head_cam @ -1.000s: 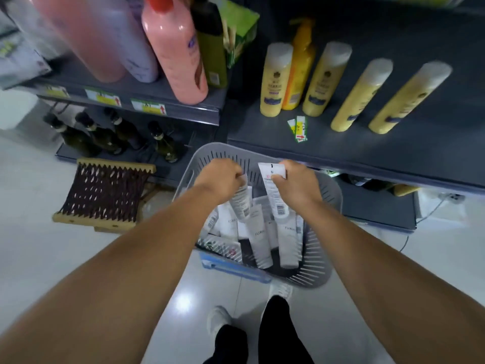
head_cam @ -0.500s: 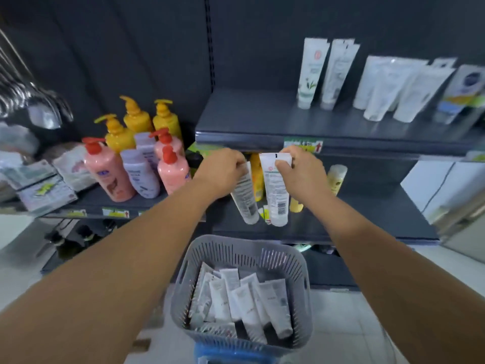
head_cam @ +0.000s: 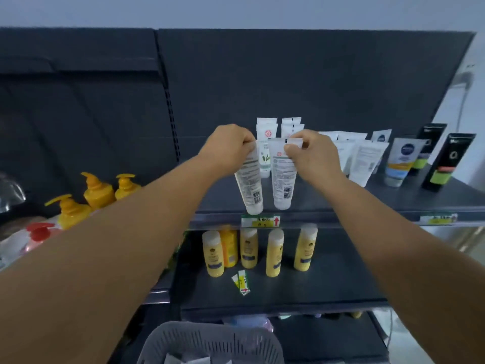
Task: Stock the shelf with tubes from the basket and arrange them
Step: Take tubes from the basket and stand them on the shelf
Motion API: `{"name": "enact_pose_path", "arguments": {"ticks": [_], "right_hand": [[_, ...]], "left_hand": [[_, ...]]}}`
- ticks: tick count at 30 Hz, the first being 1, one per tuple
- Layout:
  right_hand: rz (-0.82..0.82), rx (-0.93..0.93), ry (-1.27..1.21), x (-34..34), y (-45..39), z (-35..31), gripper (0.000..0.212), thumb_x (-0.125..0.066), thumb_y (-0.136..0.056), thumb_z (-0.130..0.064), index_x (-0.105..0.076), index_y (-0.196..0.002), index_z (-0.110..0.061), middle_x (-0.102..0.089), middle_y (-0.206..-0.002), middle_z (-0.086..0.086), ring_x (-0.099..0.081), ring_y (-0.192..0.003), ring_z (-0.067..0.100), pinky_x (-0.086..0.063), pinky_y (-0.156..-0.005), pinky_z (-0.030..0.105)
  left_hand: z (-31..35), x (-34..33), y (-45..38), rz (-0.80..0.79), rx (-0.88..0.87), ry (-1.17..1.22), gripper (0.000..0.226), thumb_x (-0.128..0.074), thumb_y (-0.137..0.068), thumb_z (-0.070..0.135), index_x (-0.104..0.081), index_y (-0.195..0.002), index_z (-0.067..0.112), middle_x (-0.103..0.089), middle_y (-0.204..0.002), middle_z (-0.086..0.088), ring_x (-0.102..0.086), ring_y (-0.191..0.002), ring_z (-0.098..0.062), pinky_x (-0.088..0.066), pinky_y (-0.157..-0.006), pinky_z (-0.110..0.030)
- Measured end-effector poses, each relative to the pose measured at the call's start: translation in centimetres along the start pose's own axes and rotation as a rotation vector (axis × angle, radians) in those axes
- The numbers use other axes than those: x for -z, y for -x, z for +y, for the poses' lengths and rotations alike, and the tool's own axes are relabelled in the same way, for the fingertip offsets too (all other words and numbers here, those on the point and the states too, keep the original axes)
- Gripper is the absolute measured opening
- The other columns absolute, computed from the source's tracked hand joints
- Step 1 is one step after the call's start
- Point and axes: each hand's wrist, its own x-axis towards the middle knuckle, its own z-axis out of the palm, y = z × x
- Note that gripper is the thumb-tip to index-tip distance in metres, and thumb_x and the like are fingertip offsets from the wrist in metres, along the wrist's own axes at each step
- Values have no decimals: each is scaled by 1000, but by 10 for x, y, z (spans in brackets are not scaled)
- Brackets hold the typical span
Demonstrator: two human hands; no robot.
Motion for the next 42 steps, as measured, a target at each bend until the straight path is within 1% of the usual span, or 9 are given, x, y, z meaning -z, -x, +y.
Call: {"name": "enact_pose_path", "arguments": {"ticks": [12,15,23,25,26,29,32,36,42], "right_hand": [[-77,-41,82,-9,-113,71,15,-57,-91,-19,-67,-100,-13,-68,-98,5,-57,-79,19,-39,-70,25],[-121,-31,122,-17,-123,79,16,-54,-93,-18,-67,-101,-12,-67,-103,6,-56,-83,18,-38,-70,24],[-177,-62,184,-18,-127,80,25,-47,-96,-16,-60,-118,-12,-62,-121,6,-54,-94,18,-36,-74,24],[-206,-42,211,-16,-123,75,34,-47,-97,-18,-52,-131,-14,-54,-135,5,-53,-115,21,-39,-85,26],[-213,-21,229,-14,-120,72,41,-48,-98,-19,-46,-138,-14,-48,-142,4,-48,-126,22,-38,-94,29],[-215,79,306,-10,-102,59,57,-49,-97,-24,-28,-149,-14,-28,-156,4,-25,-143,22,-24,-114,33],[-237,177,397,-13,-72,43,65,-51,-96,-28,-20,-151,-13,-22,-158,4,-16,-146,21,-18,-119,36],[-290,233,498,-31,-20,22,69,-53,-93,-37,-18,-150,-16,-26,-154,3,-22,-143,23,-24,-116,42],[-428,174,513,-62,74,-3,75,-50,-96,-38,-6,-154,-17,-7,-162,2,-3,-149,20,-9,-120,38]], "left_hand": [[9,-75,-110,-83,63,-67,23,-49,-96,19,-65,-80,17,-56,-83,1,-53,-79,-19,-39,-66,-28],[6,-81,-120,-95,94,-95,40,-46,-96,14,-44,-57,23,-49,-69,3,-49,-72,-19,-35,-60,-27],[8,-80,-128,-157,86,-113,36,-42,-95,11,-45,-59,17,-46,-72,2,-47,-72,-21,-36,-59,-27],[11,-74,-122,-154,73,-143,29,-44,-97,15,-53,-70,20,-53,-93,-4,-54,-88,-25,-44,-70,-33],[10,-72,-119,-153,72,-149,18,-45,-97,18,-61,-90,16,-54,-108,-7,-55,-99,-27,-47,-78,-36],[4,-63,-99,-123,67,-155,46,-49,-97,24,-41,-141,14,-43,-142,-3,-46,-126,-24,-43,-99,-38],[-4,-52,-67,-90,33,-214,61,-52,-96,31,-26,-149,16,-32,-152,1,-35,-137,-21,-33,-108,-35],[-17,-38,-11,-175,47,-316,70,-49,-97,35,-13,-152,14,-17,-160,-3,-16,-147,-19,-18,-118,-33],[-42,-22,86,-256,56,-345,72,-49,-97,36,-9,-153,13,-13,-161,-4,-13,-148,-18,-16,-118,-34]]}}
